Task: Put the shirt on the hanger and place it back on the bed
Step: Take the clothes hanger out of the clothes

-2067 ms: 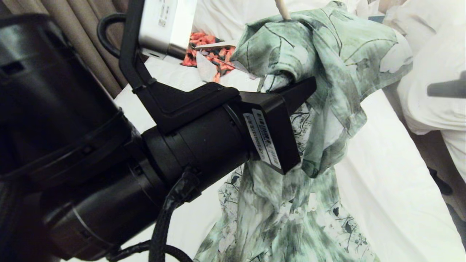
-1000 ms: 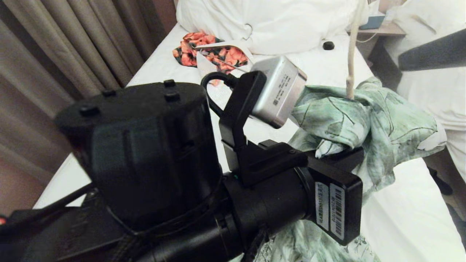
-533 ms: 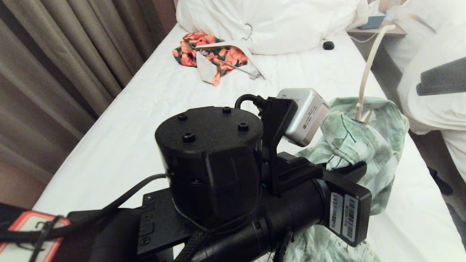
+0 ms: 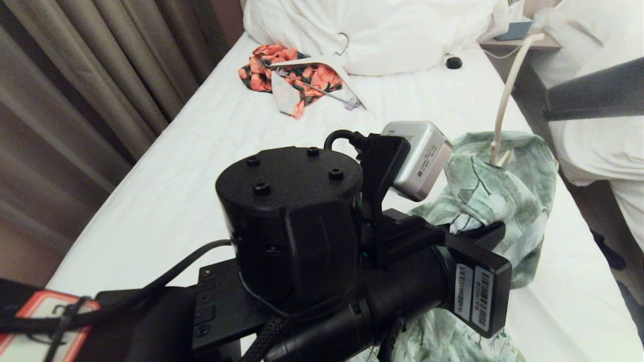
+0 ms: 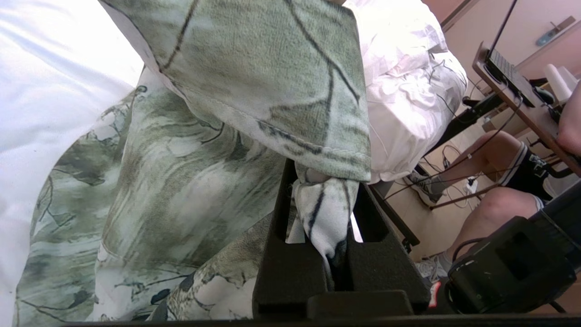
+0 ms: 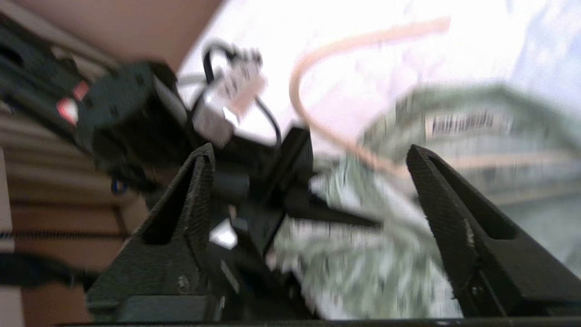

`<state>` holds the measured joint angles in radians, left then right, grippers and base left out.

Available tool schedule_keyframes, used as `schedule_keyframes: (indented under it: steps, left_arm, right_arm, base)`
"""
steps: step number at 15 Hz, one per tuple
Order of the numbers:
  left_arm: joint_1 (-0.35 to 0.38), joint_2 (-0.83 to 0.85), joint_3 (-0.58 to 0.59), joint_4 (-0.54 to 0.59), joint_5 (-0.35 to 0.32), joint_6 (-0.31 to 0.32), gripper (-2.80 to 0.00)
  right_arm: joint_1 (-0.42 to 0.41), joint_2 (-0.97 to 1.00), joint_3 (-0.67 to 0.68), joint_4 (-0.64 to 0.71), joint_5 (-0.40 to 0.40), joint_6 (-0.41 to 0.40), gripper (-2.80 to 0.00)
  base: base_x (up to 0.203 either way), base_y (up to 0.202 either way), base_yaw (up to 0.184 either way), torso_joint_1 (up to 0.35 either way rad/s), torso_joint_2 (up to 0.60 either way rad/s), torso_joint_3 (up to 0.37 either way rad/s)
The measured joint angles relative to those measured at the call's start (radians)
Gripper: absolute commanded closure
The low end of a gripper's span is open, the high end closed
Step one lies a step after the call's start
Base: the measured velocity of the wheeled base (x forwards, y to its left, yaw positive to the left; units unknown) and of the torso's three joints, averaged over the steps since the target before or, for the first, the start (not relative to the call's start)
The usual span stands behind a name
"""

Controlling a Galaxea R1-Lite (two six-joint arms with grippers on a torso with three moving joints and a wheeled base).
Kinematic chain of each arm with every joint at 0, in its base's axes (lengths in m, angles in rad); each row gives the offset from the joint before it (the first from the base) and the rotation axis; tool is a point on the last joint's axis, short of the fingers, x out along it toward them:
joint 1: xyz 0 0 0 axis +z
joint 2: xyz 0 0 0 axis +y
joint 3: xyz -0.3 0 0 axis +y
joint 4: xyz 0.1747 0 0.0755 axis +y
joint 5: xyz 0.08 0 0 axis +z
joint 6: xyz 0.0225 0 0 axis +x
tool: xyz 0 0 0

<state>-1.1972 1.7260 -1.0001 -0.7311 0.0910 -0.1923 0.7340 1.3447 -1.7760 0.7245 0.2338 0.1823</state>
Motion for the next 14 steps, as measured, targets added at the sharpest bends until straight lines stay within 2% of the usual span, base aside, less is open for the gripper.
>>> schedule_keyframes:
  steps: [7, 8, 14]
  left_arm:
    - [0.001, -0.007, 0.000, 0.000, 0.001, 0.000, 0.00]
    - [0.001, -0.009, 0.000, 0.000, 0.001, 0.000, 0.00]
    - [0.001, -0.012, -0.001, -0.001, 0.001, 0.000, 0.00]
  right_arm:
    - [0.016, 0.026, 0.026, -0.091, 0.000, -0.001, -2.80]
    - [0.023, 0.032, 0.026, -0.101, 0.000, 0.000, 0.00]
    - [0.054, 0.056, 0.027, -0.135, -0.001, 0.002, 0.00]
  base:
    - [0.000, 0.000, 0.000, 0.000, 0.00, 0.000]
    - [0.000, 0.000, 0.000, 0.000, 0.00, 0.000]
    - [0.000, 0.000, 0.000, 0.000, 0.00, 0.000]
